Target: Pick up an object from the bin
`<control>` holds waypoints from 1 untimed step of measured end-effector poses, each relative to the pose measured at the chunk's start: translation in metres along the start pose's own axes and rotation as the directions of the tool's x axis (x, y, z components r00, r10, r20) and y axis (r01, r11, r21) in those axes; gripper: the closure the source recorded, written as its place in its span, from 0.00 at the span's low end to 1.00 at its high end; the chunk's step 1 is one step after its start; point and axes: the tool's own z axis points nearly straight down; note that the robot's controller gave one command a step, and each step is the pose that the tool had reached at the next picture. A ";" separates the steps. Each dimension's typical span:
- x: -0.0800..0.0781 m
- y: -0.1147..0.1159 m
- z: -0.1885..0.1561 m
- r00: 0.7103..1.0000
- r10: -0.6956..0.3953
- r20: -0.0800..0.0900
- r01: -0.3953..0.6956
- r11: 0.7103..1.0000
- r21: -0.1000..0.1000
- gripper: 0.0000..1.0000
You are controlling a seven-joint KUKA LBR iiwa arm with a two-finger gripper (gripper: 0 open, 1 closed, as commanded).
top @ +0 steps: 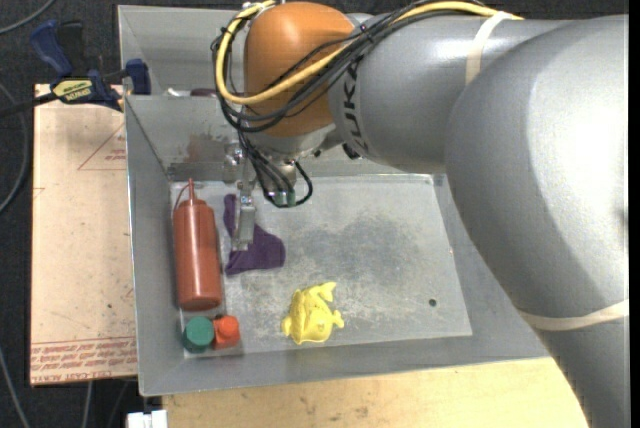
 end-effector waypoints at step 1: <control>-0.003 -0.023 0.022 0.992 -0.125 0.006 0.125 0.992 -0.004 0.00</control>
Offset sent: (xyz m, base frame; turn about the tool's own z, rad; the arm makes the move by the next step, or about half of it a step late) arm -0.0440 -0.0561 -0.0663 0.3649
